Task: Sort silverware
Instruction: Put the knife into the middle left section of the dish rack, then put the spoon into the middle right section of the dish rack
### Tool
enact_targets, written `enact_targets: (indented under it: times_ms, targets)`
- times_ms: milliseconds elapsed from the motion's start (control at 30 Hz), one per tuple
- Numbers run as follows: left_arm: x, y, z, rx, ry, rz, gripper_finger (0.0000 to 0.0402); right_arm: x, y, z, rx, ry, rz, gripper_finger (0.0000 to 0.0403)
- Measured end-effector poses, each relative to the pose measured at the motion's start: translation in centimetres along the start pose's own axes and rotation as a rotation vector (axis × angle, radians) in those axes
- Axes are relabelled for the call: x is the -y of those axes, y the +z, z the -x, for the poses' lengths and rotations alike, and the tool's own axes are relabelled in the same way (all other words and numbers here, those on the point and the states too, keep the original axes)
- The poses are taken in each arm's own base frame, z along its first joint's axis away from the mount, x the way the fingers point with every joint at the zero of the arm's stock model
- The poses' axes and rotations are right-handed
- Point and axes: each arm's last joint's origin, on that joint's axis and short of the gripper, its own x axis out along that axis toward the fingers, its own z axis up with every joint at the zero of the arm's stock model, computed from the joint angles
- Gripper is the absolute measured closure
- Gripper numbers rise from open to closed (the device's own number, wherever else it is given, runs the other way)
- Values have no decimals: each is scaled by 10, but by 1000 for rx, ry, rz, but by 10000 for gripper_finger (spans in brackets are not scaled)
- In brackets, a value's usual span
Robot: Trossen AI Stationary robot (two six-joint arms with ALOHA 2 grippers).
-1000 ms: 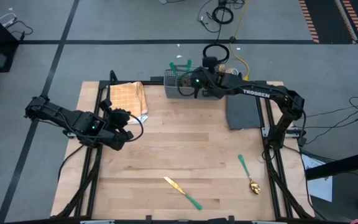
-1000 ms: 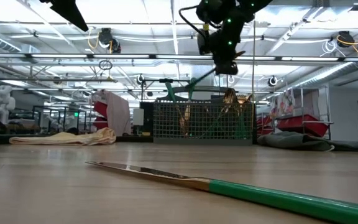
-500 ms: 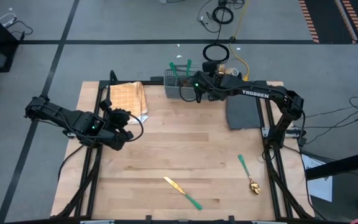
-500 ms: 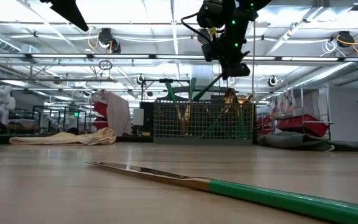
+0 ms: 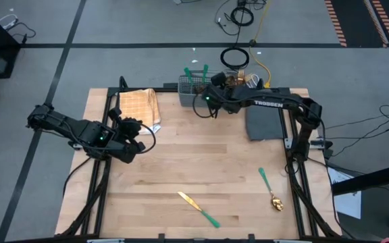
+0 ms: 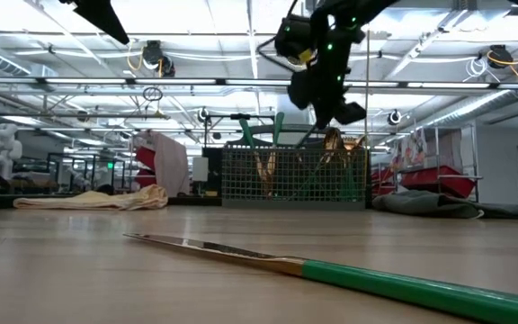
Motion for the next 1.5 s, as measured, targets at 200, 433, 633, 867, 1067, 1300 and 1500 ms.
enact_targets:
  times_ms: [200, 433, 633, 867, 1067, 1300, 1500]
  targets:
    - [0, 0, 0, 0, 3, -3, 393, -4, 13, -15, -102, -64, 54, 403]
    - [0, 0, 0, 0, 4, -4, 393, 3, 19, -14, -99, -139, 56, 401]
    - [0, 0, 0, 0, 4, -10, 393, 1, 24, -9, -84, -145, 113, 362]
    - [0, 0, 0, 0, 3, -10, 393, 2, 25, -8, -83, -155, 106, 294]
    - [0, 0, 0, 0, 3, -9, 393, 9, 26, -6, -162, -246, 73, 252]
    - [0, 0, 0, 0, 3, -4, 393, 25, 21, 3, -307, -390, -53, 239]
    - [0, 0, 0, 1, 2, -1, 393, 49, 12, 23, -251, -499, -261, 239]
